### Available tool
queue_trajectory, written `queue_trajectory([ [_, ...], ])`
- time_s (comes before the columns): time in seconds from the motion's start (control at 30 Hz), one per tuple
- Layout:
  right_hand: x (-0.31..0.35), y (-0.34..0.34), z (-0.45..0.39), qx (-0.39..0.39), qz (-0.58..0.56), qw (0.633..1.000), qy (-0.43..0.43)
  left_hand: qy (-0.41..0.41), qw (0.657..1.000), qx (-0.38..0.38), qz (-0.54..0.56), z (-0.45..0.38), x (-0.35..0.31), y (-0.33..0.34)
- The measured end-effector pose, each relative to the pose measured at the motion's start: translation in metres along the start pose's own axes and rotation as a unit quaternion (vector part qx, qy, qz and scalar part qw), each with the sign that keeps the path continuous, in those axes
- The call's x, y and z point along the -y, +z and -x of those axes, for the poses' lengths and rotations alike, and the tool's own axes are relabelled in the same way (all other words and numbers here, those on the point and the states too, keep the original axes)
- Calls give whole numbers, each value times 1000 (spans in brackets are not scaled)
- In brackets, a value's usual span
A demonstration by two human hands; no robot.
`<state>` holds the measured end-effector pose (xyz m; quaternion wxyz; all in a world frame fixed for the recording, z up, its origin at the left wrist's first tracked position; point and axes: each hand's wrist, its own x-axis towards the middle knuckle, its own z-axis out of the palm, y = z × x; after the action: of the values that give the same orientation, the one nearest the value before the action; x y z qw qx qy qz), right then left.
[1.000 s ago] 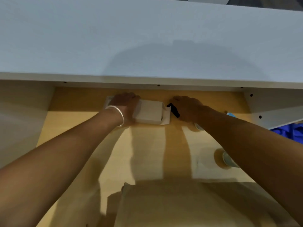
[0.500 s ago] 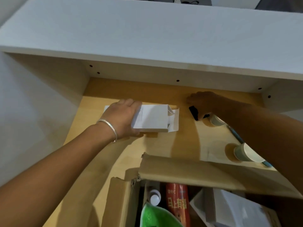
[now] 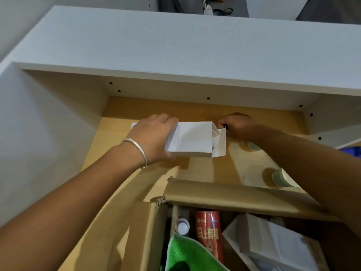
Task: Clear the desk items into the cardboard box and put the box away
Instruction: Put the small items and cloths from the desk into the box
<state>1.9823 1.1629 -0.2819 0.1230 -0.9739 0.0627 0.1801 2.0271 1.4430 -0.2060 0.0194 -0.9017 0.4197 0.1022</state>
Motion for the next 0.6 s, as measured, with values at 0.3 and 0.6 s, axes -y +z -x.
queue_trajectory([
  [0.3,59,-68,159,-195,-183,957,-109,30,998,-46,32,76,-50,-82],
  [0.6,49,-78,302,-217,-275,935,-56,114,992,-53,13,174,-136,-110],
])
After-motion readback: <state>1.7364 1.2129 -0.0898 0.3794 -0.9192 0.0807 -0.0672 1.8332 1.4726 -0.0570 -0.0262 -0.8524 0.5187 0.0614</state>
